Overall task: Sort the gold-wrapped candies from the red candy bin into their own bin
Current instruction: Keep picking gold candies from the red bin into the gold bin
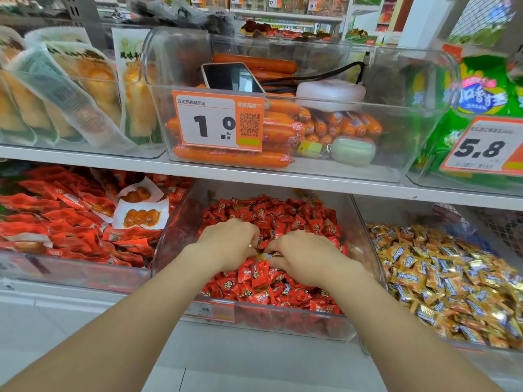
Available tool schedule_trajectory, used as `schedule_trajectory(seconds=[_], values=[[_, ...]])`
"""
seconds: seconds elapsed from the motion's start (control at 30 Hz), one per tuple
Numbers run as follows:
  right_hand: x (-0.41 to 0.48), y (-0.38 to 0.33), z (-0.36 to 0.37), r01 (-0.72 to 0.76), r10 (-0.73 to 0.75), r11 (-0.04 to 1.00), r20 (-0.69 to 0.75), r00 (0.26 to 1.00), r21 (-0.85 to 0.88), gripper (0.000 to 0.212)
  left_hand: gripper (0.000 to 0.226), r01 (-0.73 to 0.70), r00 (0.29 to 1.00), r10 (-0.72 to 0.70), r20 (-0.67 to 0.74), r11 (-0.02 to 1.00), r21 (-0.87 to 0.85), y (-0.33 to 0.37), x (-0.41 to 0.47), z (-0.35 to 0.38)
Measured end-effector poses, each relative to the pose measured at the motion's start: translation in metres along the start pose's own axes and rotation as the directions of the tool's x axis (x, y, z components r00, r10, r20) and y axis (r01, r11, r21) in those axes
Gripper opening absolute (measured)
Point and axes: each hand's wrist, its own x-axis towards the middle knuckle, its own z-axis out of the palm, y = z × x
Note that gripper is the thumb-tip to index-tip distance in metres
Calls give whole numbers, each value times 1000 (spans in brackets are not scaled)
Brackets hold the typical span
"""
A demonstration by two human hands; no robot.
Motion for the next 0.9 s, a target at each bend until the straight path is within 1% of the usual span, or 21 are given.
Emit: schedule_trajectory(seconds=[0.07,0.1,0.17,0.23,0.3,0.37,0.43,0.5,0.57,0.6,0.67,0.77,0.83,0.87,0.9], values=[[3,-3,3,19,-19,1000,-17,1000,3,32,22,-17,1000,16,-16,999,-35,-5,-1,0],[3,-3,3,33,-33,999,-17,999,29,29,24,-25,1000,24,-13,998,-54,-8,-3,-1],[2,1,2,61,-56,984,-32,998,169,19,22,-33,999,34,12,997,-75,-12,-5,-3],[-1,8,-6,55,-33,939,-70,997,339,12,20,-32,999,34,30,998,-55,-15,-9,-2],[-8,13,-17,19,31,899,-106,994,437,17,19,-39,999,40,18,998,-53,-17,-12,-2],[-16,19,-25,-8,89,880,-149,985,475,30,15,-63,998,64,11,994,-85,-16,-15,-5],[-21,22,-28,-34,134,874,-174,975,484,39,13,-112,994,112,-9,984,-141,-14,-17,-9],[-26,26,-26,-61,155,898,-183,971,435,49,11,-155,988,154,-27,958,-240,-11,-20,-10],[-28,29,-23,-53,136,924,-198,971,378,57,9,-190,982,182,-57,920,-342,-7,-24,-12],[-28,31,-21,-38,117,933,-203,972,357,57,12,-191,982,178,-70,907,-375,-5,-25,-14],[-27,35,-15,-10,82,947,-210,974,322,53,26,-181,983,163,-80,895,-408,2,-26,-17],[-23,36,-9,32,36,954,-220,975,299,41,34,-144,990,130,-63,905,-401,11,-26,-19],[-23,34,-8,43,21,952,-203,979,304,29,35,-121,993,107,-59,924,-362,14,-24,-16],[-24,33,-9,39,25,945,-189,982,325,26,39,-109,994,93,-64,940,-323,14,-23,-13],[-24,33,-11,29,34,936,-174,984,351,27,46,-98,994,81,-73,958,-271,14,-21,-11]])
